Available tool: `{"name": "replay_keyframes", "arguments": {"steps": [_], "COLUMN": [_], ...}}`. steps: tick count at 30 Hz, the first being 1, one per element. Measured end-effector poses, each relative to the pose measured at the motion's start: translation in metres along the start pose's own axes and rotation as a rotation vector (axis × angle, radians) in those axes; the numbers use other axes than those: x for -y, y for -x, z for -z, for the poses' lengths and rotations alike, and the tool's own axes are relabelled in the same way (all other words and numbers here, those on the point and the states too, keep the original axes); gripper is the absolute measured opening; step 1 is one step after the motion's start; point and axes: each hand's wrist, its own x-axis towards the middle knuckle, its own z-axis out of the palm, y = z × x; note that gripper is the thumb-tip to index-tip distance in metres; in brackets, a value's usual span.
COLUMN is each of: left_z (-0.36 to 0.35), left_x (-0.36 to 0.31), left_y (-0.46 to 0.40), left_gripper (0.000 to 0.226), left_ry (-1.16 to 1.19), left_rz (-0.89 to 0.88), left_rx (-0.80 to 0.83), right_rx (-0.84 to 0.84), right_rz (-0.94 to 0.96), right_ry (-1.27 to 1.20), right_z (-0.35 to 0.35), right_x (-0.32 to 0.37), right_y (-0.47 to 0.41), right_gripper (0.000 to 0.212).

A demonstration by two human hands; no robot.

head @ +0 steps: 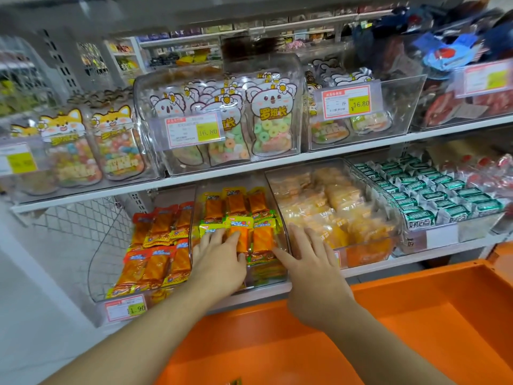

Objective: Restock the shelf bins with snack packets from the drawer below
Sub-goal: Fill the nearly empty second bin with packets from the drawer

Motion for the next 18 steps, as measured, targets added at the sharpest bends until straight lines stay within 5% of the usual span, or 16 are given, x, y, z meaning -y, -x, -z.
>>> {"name": "replay_keyframes", "arguments": {"steps": [18], "left_z": [-0.004], "left_x": [0.002], "left_y": [0.018], "left_gripper": [0.059], "left_ry": [-0.028], "left_rz": [-0.095], "left_rx": [-0.020], "right_rx": [0.011], "right_rz": [-0.037], "right_ry": [0.069], "right_z": [-0.007], "right_x": [0.005], "right_y": [-0.005], "right_gripper": [0.098]}}
